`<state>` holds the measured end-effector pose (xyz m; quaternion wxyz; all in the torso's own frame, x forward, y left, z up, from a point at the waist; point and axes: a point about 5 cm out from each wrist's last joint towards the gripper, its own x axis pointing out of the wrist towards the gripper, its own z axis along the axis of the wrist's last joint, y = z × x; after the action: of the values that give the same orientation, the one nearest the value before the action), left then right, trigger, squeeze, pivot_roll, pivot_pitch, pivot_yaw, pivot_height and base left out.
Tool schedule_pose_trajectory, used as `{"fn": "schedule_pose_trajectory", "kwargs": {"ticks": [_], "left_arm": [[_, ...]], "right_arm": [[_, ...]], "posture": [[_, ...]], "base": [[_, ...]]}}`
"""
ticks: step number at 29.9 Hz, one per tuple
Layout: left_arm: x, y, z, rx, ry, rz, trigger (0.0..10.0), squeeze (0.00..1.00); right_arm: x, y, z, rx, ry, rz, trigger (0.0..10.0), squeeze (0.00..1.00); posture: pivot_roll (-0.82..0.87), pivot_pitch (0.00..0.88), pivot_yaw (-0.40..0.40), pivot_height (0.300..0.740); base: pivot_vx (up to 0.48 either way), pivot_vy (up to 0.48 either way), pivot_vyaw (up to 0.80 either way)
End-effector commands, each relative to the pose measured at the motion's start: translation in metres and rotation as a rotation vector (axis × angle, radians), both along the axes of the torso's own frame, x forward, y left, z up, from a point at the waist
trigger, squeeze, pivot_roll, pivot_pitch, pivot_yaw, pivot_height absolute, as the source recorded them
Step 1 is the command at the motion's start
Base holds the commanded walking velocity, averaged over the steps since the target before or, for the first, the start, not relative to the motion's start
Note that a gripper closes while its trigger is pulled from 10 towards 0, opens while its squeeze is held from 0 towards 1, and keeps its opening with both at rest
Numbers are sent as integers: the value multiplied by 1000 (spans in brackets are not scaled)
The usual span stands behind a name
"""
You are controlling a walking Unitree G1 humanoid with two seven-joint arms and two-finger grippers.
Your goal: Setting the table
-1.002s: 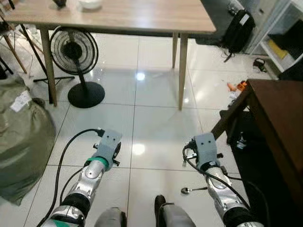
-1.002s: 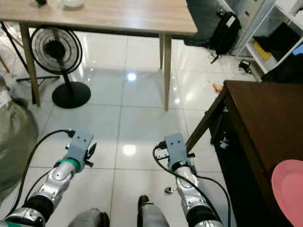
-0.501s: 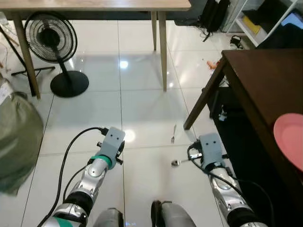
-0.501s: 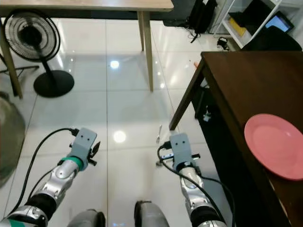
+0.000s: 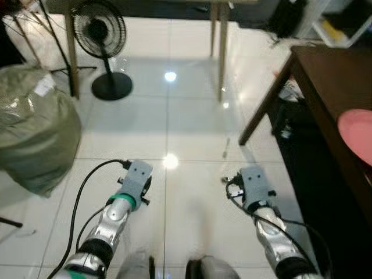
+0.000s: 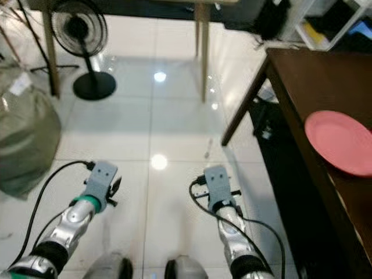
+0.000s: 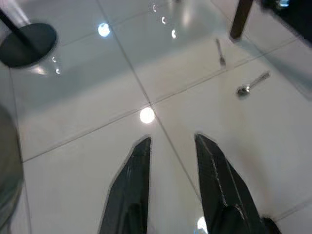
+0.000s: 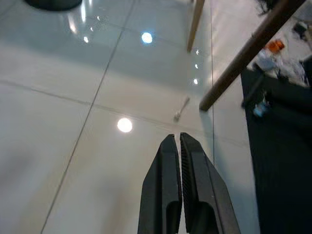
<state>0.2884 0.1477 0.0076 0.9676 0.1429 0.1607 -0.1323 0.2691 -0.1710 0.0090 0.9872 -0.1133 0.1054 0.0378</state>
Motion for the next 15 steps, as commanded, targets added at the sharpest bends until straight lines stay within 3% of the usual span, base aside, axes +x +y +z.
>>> {"fn": "schedule_pose_trajectory", "kwargs": {"ticks": [1,12,15], "left_arm": [[-4,3,-4,7,21,3,10000,0],[-3,3,-4,17,24,1,10000,0],[-3,3,-5,17,26,3,10000,0]], "right_arm": [[0,2,-1,5,2,4,10000,0],[0,3,-1,9,4,0,10000,0],[0,2,-2,24,12,-9,10000,0]], "posture": [[87,62,-5,740],[87,63,-3,740],[87,63,-3,740]], "base": [[0,0,0],[0,0,0],[0,0,-800]]}}
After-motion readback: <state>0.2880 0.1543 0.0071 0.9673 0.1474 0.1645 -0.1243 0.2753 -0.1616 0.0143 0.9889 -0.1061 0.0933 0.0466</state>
